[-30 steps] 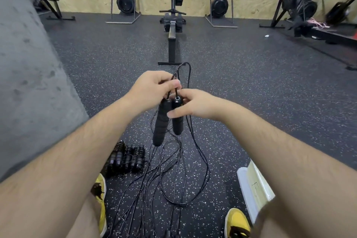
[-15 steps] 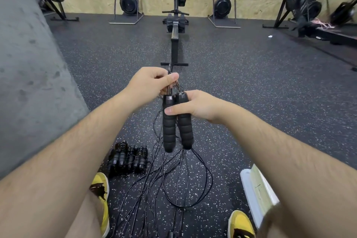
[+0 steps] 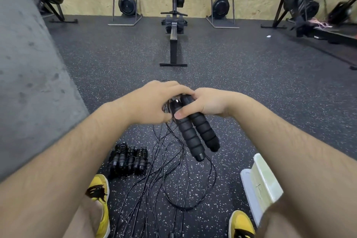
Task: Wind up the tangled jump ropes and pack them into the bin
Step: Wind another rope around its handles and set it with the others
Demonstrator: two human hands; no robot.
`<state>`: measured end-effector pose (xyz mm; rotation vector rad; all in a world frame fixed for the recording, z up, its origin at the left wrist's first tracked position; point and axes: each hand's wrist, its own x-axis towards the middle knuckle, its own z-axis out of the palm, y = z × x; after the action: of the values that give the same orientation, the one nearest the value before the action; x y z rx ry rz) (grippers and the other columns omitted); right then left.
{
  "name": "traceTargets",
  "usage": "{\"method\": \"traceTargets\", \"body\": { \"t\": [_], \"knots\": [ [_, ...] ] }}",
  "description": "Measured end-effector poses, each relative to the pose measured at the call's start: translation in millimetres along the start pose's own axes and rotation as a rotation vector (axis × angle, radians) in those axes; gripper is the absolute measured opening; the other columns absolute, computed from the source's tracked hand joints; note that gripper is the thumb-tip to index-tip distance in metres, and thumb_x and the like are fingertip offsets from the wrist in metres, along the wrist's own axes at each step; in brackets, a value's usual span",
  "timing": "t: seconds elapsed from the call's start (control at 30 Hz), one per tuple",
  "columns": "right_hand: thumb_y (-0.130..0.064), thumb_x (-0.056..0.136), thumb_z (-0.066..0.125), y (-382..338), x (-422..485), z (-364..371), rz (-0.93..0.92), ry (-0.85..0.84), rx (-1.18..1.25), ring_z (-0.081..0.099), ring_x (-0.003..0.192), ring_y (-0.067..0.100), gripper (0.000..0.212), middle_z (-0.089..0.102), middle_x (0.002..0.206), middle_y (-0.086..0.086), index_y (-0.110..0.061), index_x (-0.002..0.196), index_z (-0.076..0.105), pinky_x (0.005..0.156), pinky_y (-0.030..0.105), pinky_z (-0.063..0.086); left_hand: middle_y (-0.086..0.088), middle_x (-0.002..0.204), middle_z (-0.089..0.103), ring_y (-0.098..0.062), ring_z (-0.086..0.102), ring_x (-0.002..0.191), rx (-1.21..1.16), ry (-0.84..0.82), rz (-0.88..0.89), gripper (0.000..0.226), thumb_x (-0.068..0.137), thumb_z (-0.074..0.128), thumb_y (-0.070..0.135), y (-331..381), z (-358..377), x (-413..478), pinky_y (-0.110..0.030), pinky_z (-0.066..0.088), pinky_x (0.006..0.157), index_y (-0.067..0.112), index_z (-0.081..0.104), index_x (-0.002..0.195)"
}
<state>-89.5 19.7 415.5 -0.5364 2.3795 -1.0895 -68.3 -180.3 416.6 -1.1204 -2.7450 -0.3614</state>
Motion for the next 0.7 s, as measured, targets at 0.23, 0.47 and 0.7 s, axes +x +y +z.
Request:
{"method": "traceTargets", "body": {
  "t": [0.23,0.47,0.7],
  "knots": [
    [-0.038,0.073,0.084,-1,-10,-3,0.017,0.009,-0.058,0.071,0.097,0.021,0.029,0.077,0.096,0.001,-0.016,0.091,0.076,0.103,0.041,0.049,0.009,0.118,0.061,-0.011,0.058,0.107,-0.041,0.012,0.051,0.069,0.075,0.083,0.027,-1,-1,2,-0.029,0.043,0.096,0.032,0.054,0.137],
    [-0.068,0.058,0.083,-11,-20,-8,-0.044,0.22,-0.391,0.066,0.094,0.011,0.069,0.067,0.101,-0.014,-0.036,0.114,0.058,0.084,0.033,0.053,0.008,0.092,0.065,-0.009,0.057,0.08,-0.136,0.138,-0.16,0.056,0.07,0.087,0.038,-11,-7,-4,-0.035,0.051,0.077,0.027,0.057,0.116],
    [-0.037,0.07,0.07,-6,-10,8,-0.104,0.475,-0.892,0.062,0.095,0.028,0.05,0.057,0.106,-0.002,-0.025,0.111,0.045,0.071,0.036,0.045,0.008,0.084,0.056,-0.012,0.052,0.069,-0.169,0.153,-0.262,0.054,0.07,0.087,0.036,-16,1,-3,-0.029,0.043,0.065,0.026,0.05,0.108]
  ]
}}
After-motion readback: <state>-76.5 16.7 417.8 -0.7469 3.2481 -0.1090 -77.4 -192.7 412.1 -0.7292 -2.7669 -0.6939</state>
